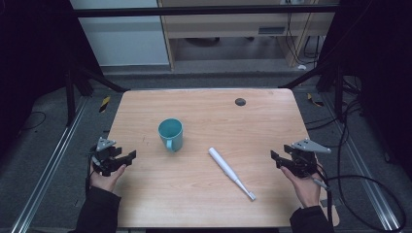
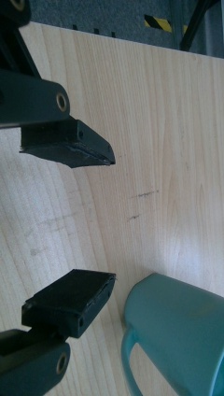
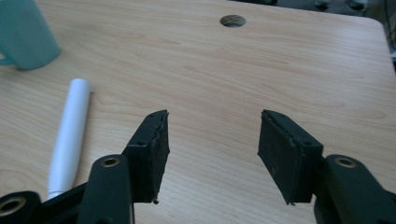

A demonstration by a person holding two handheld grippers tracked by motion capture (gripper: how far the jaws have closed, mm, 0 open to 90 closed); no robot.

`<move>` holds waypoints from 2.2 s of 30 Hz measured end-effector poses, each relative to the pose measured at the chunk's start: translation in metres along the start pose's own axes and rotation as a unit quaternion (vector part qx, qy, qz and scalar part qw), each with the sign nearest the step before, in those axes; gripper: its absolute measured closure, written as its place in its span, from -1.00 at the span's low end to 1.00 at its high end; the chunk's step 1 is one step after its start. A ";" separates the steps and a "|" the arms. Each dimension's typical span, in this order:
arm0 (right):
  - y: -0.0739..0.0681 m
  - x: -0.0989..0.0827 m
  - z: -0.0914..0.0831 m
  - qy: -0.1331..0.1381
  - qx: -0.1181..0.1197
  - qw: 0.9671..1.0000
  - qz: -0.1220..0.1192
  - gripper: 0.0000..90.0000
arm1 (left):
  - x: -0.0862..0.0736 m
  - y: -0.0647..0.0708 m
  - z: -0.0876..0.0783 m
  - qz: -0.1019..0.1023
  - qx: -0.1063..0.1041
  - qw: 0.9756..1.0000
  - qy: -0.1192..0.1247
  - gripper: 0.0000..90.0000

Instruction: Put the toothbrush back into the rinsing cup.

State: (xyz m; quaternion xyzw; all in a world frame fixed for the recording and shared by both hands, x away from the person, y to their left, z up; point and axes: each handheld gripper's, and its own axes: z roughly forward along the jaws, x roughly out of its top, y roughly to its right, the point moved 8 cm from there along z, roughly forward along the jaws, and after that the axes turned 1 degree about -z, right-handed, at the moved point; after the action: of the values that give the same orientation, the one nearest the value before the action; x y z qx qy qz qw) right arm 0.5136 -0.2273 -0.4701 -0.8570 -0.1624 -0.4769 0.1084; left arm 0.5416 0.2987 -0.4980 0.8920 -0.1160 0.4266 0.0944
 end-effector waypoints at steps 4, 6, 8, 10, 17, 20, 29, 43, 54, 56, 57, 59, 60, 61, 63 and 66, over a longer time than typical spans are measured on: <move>-0.012 0.001 -0.002 -0.004 0.021 1.000 -0.003 0.07 | -0.002 0.000 0.000 -0.002 -0.004 1.000 -0.003 -0.17; -0.019 0.001 -0.003 -0.006 0.029 1.000 -0.008 0.16 | -0.003 0.000 0.000 -0.002 -0.005 1.000 -0.004 -0.15; -0.022 0.002 -0.004 -0.007 0.031 0.999 -0.013 0.20 | -0.002 0.000 0.000 -0.001 -0.006 1.000 -0.004 -0.14; -0.029 0.003 -0.005 -0.010 0.037 0.999 -0.019 0.28 | -0.003 0.000 0.001 -0.001 -0.007 1.000 -0.006 -0.11; -0.048 0.001 -0.006 -0.025 0.058 0.997 -0.033 0.68 | -0.006 0.005 0.004 0.012 -0.007 1.000 -0.015 -0.05; -0.052 -0.001 -0.005 -0.028 0.065 0.997 -0.036 0.79 | -0.007 0.007 0.005 0.016 -0.008 1.000 -0.019 -0.05; -0.072 -0.007 -0.006 -0.039 0.102 0.993 -0.042 1.00 | -0.007 0.009 0.005 0.017 -0.008 1.000 -0.020 -0.05; -0.101 -0.042 -0.006 -0.078 0.140 0.986 -0.043 1.00 | -0.011 0.012 0.008 0.023 -0.010 0.999 -0.027 -0.05; -0.120 -0.061 0.011 -0.118 0.162 0.978 -0.051 1.00 | -0.012 0.012 0.009 0.026 -0.010 0.999 -0.029 -0.05; -0.122 -0.063 0.013 -0.121 0.164 0.978 -0.055 1.00 | -0.012 0.012 0.009 0.026 -0.010 0.999 -0.031 -0.05; -0.124 -0.064 0.013 -0.122 0.165 0.977 -0.056 1.00 | -0.012 0.012 0.009 0.025 -0.010 0.999 -0.030 -0.05; -0.126 -0.065 0.015 -0.127 0.167 0.976 -0.058 1.00 | -0.012 0.013 0.009 0.027 -0.009 0.999 -0.031 -0.05; -0.128 -0.067 0.016 -0.131 0.169 0.975 -0.058 1.00 | -0.012 0.013 0.010 0.027 -0.009 0.999 -0.032 -0.05; -0.129 -0.068 0.017 -0.134 0.170 0.974 -0.061 1.00 | -0.012 0.013 0.010 0.027 -0.009 0.999 -0.032 -0.05; -0.132 -0.071 0.019 -0.142 0.172 0.973 -0.065 1.00 | -0.012 0.013 0.010 0.027 -0.009 0.999 -0.033 -0.05; -0.134 -0.074 0.022 -0.149 0.174 0.971 -0.070 1.00 | -0.012 0.012 0.010 0.027 -0.009 0.999 -0.032 -0.05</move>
State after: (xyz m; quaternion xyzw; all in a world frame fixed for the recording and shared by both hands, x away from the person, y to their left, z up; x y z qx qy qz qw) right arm 0.4434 -0.1089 -0.5405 -0.8730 -0.3168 -0.3146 0.1963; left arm 0.5381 0.2858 -0.5133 0.9010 -0.1467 0.3989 0.0872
